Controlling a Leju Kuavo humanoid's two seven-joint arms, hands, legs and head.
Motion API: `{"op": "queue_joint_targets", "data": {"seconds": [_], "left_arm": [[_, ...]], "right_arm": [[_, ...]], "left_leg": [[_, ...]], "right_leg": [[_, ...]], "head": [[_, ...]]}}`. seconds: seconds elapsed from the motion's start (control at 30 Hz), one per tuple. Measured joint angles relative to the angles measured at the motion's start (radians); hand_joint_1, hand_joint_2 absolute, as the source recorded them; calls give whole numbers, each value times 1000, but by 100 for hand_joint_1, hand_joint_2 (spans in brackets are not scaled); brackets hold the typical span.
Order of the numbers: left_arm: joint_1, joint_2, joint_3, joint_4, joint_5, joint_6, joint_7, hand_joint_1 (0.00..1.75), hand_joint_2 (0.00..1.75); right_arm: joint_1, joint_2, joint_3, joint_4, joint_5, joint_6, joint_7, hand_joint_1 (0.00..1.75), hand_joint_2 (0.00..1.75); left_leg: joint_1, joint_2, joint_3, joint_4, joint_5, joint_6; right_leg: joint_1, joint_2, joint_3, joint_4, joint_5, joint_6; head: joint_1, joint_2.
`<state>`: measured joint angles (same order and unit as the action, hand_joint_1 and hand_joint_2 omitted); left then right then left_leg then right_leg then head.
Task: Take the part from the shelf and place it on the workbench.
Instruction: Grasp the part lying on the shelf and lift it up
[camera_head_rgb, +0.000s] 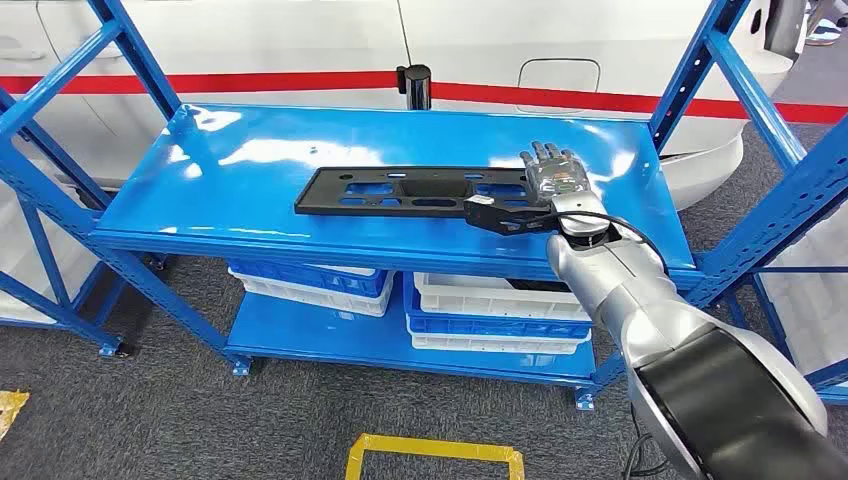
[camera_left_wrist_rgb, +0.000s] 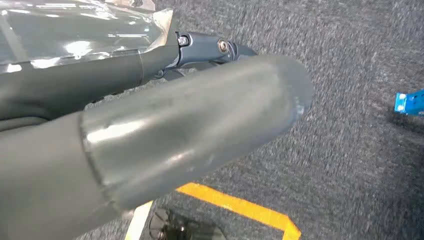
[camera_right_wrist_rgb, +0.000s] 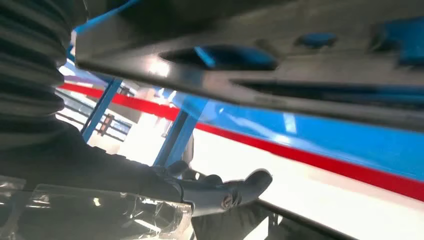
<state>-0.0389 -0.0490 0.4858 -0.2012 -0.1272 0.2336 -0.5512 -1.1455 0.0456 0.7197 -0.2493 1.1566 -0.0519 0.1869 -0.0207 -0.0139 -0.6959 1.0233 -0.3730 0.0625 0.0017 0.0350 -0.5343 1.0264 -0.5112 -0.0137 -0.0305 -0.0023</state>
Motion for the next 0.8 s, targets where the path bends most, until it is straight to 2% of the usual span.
{"op": "queue_joint_targets", "data": {"seconds": [0.07, 0.17, 0.23, 0.3, 0.33, 0.37, 0.4, 0.43, 0.47, 0.5, 0.53, 0.6, 0.67, 0.73, 0.8], "left_arm": [[0, 0, 1, 0, 0, 2, -3, 0, 0], [-3, -4, 4, 0, 0, 7, -8, 0, 0], [-5, -7, 5, 0, 0, 7, -9, 0, 0], [-7, -9, 5, 0, 0, 7, -9, 0, 0], [-7, -11, 5, 0, 0, 7, -9, 0, 0], [-7, -12, 5, 0, 0, 7, -9, 0, 0], [-7, -13, 5, 0, 0, 7, -9, 0, 0], [-7, -14, 5, 0, 0, 7, -9, 0, 0], [-7, -13, 6, 0, 0, 7, -9, 0, 0], [-8, -13, 6, 0, 0, 8, -9, 0, 0], [-8, -12, 6, 0, 0, 8, -10, 0, 0], [-8, -13, 7, 0, 0, 18, -22, 0, 0], [-7, -14, 9, 0, -5, 41, -53, 0, 0], [-7, -15, 11, 0, -14, 74, -79, 0, 87], [-8, -16, 13, 0, -21, 103, -87, 0, 175]], "right_arm": [[0, 0, -2, 0, -1, 0, -3, 0, 175], [-5, -4, -10, -2, -2, -2, -7, 0, 175], [-10, -7, -14, -2, -3, -2, -7, 0, 175], [-7, -9, -16, -2, -4, -2, -8, 0, 175], [-3, -11, -17, -2, -4, -2, -8, 0, 175], [-1, -12, -17, -1, -5, -2, -8, 0, 175], [0, -13, -17, -1, -5, -2, -8, 0, 175], [-1, -14, -17, -1, -5, -2, -8, 43, 175], [-2, -14, -17, -1, -5, -2, -8, 86, 175], [-3, -13, -17, -1, -5, -2, -8, 130, 175], [-4, -12, -18, -2, -5, -2, -8, 173, 175], [-5, -11, -18, -2, -4, -2, -9, 169, 175], [-7, -11, -19, -2, 0, -3, -9, 163, 175], [-7, -11, -21, -2, 7, -3, -14, 164, 175], [-8, -12, -23, -2, 14, -3, -22, 168, 175]], "left_leg": [[-1, 0, 4, -2, 2, 1], [6, 7, 30, -32, 11, -1], [12, 10, 44, -47, 13, -1], [15, 10, 47, -47, 8, -1], [17, 9, 48, -46, 5, -3], [20, 9, 49, -45, 3, -7], [24, 8, 50, -42, -1, -12], [26, 7, 51, -36, -5, -18], [27, 7, 50, -29, -11, -27], [27, 7, 50, -22, -16, -35], [26, 6, 49, -19, -19, -41], [26, 6, 49, -17, -23, -33], [27, 7, 50, -17, -24, -16], [27, 8, 53, -19, -22, -14], [28, 9, 56, -23, -19, -18]], "right_leg": [[-1, 1, 1, -3, -3, 4], [3, -6, -5, 10, -20, 12], [1, -16, -54, 100, -56, 14], [-6, -18, -130, 223, -91, 21], [-10, -19, -153, 251, -91, 29], [-15, -21, -158, 241, -76, 42], [-21, -23, -141, 189, -46, 56], [-27, -28, -113, 117, -12, 70], [-29, -31, -85, 56, 16, 77], [-31, -33, -64, 13, 34, 74], [-30, -33, -56, -2, 41, 65], [-30, -31, -53, -4, 45, 47], [-30, -29, -52, -5, 48, 43], [-28, -27, -52, -5, 48, 42], [-26, -26, -52, -5, 48, 42]], "head": [[-1, 0], [-1, 0], [1, 0], [2, 0], [2, 0], [2, 0], [2, 0], [3, 0], [3, 0], [3, 0], [3, 0], [2, 0], [3, 0], [3, 0], [2, 0]]}}
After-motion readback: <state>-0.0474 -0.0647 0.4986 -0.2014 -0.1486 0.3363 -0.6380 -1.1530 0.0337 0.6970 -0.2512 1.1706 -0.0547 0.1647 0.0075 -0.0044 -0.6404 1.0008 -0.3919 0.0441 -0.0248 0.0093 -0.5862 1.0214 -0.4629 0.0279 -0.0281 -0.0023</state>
